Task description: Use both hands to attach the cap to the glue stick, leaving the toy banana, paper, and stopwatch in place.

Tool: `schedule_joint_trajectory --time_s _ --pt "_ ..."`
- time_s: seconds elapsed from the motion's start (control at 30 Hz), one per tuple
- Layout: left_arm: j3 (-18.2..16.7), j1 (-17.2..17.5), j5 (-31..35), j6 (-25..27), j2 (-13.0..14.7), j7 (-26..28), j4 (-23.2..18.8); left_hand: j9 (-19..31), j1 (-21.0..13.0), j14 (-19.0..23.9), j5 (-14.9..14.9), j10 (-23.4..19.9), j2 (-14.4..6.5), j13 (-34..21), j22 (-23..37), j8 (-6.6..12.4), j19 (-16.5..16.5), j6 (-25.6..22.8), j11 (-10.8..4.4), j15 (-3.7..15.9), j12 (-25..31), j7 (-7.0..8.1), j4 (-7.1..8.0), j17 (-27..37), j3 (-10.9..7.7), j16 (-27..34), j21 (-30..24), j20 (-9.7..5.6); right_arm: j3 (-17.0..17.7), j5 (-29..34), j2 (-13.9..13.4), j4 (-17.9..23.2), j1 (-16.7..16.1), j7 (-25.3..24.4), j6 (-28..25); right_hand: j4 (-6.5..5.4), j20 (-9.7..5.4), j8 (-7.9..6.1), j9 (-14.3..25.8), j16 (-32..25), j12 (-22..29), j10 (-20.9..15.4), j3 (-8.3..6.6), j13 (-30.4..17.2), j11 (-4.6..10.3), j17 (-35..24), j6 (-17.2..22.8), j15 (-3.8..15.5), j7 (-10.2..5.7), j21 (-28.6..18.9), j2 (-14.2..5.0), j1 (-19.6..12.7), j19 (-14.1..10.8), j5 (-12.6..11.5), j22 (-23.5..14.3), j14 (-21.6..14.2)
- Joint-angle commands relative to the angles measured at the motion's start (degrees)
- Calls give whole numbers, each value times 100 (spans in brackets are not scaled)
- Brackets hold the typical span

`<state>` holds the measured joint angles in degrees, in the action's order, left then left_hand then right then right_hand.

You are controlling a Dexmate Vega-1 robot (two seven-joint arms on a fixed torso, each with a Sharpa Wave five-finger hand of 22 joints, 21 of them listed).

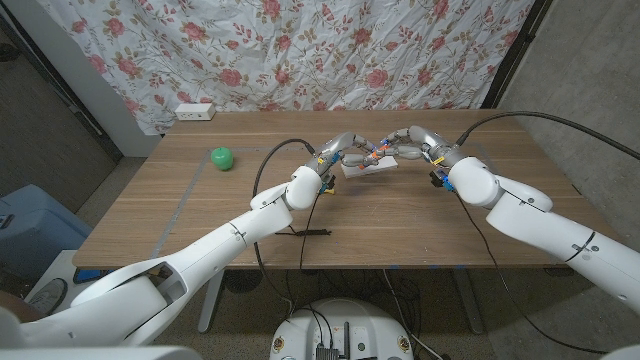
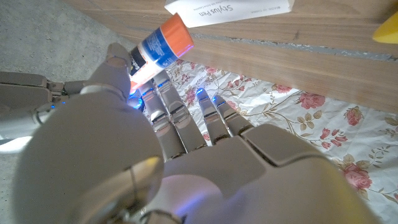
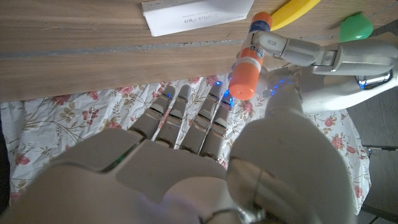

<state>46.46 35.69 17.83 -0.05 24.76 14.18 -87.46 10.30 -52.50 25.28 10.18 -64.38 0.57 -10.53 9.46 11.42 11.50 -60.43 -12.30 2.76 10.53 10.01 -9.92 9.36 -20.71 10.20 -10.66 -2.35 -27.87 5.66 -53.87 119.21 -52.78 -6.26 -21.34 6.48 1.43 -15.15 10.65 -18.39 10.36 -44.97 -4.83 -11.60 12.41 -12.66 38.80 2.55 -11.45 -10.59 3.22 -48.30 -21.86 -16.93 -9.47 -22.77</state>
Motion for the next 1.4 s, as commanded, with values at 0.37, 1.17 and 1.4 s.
schedule_joint_trajectory --time_s 0.37,1.17,1.4 --pt "-26 18 27 159 44 30 -28 47 59 28 39 -11 -359 -22 15 32 50 -366 -44 821 28 -38 29 12 1 2 -5 0 111 -303 -195 -148 87 419 303 -149 231 314 27 278 -13 796 322 -26 -82 -23 -617 204 124 29 171 569 355 -265 -17 556" --pt "-15 -73 35 236 57 1 1 47 61 28 39 -4 -360 -21 15 34 50 -369 -45 823 26 -48 28 12 5 1 -5 1 303 -592 -44 -462 -144 108 960 -608 421 524 -11 624 -41 2370 743 33 -589 3 -2260 -220 352 26 35 1556 953 -409 -20 1556" --pt "-65 -51 -85 240 9 21 25 47 62 28 39 -7 -360 -21 15 36 53 -376 -43 822 28 -38 29 12 6 1 -6 3 415 -589 58 -513 -427 -279 1275 -687 420 517 -14 657 -49 2743 765 41 -673 5 -2513 -215 437 21 -78 1707 1032 -370 -20 1737"
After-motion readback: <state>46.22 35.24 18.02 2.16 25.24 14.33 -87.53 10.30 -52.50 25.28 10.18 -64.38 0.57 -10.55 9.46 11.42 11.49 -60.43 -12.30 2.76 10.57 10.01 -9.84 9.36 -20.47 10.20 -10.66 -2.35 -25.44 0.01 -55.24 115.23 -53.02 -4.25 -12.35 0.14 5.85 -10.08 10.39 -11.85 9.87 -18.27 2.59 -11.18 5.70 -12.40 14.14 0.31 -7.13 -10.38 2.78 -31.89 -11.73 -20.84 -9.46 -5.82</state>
